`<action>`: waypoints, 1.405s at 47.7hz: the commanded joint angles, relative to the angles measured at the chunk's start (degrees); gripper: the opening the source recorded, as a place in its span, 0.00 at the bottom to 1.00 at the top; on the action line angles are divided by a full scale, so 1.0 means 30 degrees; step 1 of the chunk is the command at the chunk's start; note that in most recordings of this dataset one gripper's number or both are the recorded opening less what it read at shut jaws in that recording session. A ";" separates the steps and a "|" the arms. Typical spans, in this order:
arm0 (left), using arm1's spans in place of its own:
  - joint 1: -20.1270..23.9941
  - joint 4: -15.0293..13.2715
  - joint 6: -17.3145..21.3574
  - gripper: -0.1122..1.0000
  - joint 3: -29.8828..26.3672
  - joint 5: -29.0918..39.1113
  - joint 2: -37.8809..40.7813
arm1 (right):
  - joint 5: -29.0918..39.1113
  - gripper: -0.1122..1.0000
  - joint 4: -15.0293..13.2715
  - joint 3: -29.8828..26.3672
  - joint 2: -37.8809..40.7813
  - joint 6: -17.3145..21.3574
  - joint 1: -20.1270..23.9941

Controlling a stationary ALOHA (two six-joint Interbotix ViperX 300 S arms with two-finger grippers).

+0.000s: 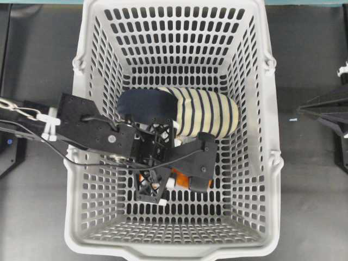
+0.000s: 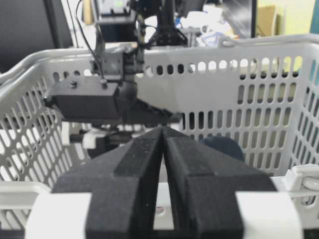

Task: Pick up the orange cloth from the shopping basket with the left arm.
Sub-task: 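Close the left gripper on the orange cloth's edge, then lift the orange cloth up and out of the basket with the left gripper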

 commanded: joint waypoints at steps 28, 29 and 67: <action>0.1670 0.0059 -0.0176 0.23 -0.8203 0.6270 -0.4775 | -0.0029 0.10 0.0059 0.0059 -0.0586 0.0029 -0.0088; 0.1670 0.0059 -0.0176 0.23 -0.8438 0.6475 -0.4805 | 0.0000 0.10 0.0059 0.0059 -0.0615 0.0029 -0.0088; 0.1846 0.0059 -0.0410 0.23 -0.9609 0.8760 -0.4365 | 0.0645 0.10 0.0059 0.0146 -0.1084 0.0029 -0.0117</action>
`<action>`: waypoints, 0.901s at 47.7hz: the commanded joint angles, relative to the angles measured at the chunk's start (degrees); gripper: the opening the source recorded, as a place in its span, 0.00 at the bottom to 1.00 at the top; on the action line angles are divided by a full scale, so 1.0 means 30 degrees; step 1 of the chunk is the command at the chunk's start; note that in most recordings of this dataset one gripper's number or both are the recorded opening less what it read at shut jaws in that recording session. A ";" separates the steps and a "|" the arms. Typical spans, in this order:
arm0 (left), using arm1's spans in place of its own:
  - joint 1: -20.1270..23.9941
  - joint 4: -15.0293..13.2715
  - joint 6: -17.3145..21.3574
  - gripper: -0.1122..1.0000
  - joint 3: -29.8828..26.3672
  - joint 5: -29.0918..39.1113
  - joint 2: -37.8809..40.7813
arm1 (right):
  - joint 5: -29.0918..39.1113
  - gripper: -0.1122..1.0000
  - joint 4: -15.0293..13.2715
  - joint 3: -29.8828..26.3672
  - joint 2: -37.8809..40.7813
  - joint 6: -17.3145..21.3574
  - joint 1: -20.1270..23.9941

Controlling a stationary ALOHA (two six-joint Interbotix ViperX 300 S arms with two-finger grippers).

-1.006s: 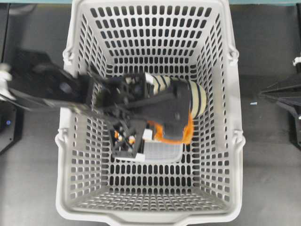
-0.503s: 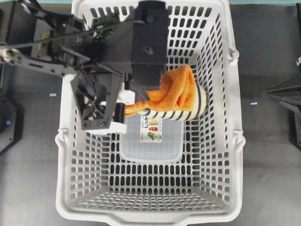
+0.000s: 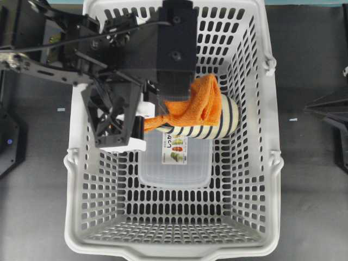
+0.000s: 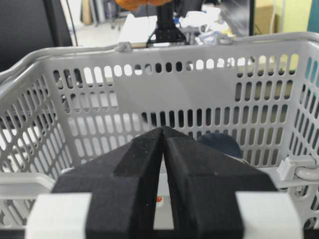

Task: Pick up the orange cloth from the shopping basket with the left arm.
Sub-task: 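Lift the orange cloth up and out of the basket with the left gripper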

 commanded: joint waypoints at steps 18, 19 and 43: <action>-0.0088 0.0059 -0.0146 0.23 0.0088 0.0205 0.0322 | -0.0088 0.10 0.0059 -0.0146 -0.0205 0.0029 -0.0029; -0.0117 0.0059 -0.0146 0.23 0.0088 0.0293 0.0381 | -0.0088 0.10 0.0059 -0.0146 -0.0205 0.0029 -0.0029; -0.0234 0.0029 -0.0117 0.23 -0.1289 0.2754 0.1729 | -0.0088 0.10 0.0059 -0.0088 -0.0234 0.0029 -0.0029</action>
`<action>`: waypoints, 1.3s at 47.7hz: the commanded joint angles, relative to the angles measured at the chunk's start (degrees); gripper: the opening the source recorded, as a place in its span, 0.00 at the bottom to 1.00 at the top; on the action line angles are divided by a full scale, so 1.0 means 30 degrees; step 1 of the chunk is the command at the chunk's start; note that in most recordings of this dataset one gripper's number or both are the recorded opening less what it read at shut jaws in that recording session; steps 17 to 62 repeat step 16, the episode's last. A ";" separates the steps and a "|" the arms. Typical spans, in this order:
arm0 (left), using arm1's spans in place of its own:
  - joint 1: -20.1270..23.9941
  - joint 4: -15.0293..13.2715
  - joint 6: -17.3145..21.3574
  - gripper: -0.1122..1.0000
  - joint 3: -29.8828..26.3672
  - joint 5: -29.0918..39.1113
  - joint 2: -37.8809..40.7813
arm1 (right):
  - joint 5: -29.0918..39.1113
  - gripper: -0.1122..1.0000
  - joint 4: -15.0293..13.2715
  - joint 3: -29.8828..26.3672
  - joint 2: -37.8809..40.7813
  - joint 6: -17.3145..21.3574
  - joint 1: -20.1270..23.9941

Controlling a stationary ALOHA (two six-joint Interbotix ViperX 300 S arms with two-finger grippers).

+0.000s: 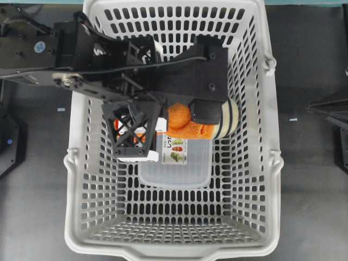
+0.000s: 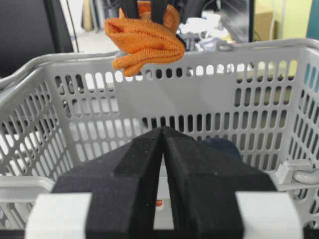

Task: Pick up the orange cloth from the shopping basket with the left arm.
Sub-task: 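Lift the orange cloth up and out of the basket with the left gripper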

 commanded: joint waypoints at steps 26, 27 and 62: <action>-0.0029 0.0029 0.0059 0.23 -0.0322 0.0059 -0.0293 | -0.0088 0.10 0.0059 -0.0117 0.0088 0.0029 -0.0029; -0.0029 0.0029 0.0059 0.23 -0.0322 0.0059 -0.0293 | -0.0088 0.10 0.0059 -0.0117 0.0088 0.0029 -0.0029; -0.0029 0.0029 0.0059 0.23 -0.0322 0.0059 -0.0293 | -0.0088 0.10 0.0059 -0.0117 0.0088 0.0029 -0.0029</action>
